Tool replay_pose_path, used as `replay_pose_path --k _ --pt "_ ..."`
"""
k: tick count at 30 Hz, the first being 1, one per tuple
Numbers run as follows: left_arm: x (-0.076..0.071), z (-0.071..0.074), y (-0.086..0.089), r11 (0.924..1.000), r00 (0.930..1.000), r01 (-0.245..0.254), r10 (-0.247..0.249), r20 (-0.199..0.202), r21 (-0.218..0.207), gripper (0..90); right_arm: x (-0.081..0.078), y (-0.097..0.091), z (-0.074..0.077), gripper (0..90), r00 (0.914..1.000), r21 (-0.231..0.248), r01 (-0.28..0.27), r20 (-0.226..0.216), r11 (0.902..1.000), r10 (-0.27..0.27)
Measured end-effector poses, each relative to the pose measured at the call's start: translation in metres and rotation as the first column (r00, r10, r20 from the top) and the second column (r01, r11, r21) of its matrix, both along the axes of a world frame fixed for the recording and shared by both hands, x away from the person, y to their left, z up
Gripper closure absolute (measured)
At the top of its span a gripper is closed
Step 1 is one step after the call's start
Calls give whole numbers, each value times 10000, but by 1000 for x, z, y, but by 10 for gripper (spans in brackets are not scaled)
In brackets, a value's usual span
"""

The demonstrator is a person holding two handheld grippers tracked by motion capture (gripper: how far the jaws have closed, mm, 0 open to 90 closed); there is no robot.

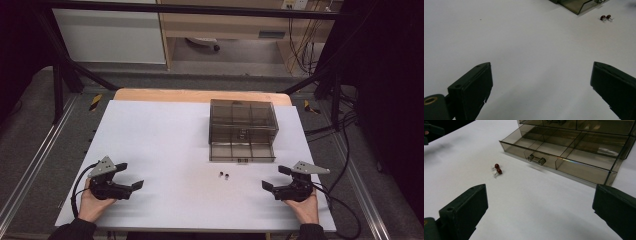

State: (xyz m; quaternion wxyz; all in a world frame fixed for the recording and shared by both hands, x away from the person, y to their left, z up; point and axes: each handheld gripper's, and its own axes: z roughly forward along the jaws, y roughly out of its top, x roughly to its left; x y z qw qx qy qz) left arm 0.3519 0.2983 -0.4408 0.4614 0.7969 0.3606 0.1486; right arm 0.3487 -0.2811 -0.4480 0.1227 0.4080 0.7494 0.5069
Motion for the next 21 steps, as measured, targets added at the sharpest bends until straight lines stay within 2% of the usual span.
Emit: replay_pose_path --k 11,21 --pt "1 2 -4 10000 10000 42 -42 -13 46 41 0 -1 0 7 10000 -58 41 -53 10000 -41" --pt "3 3 -16 9997 9998 161 -159 -111 172 40 0 -1 0 7 9999 -112 45 -107 9999 -47"
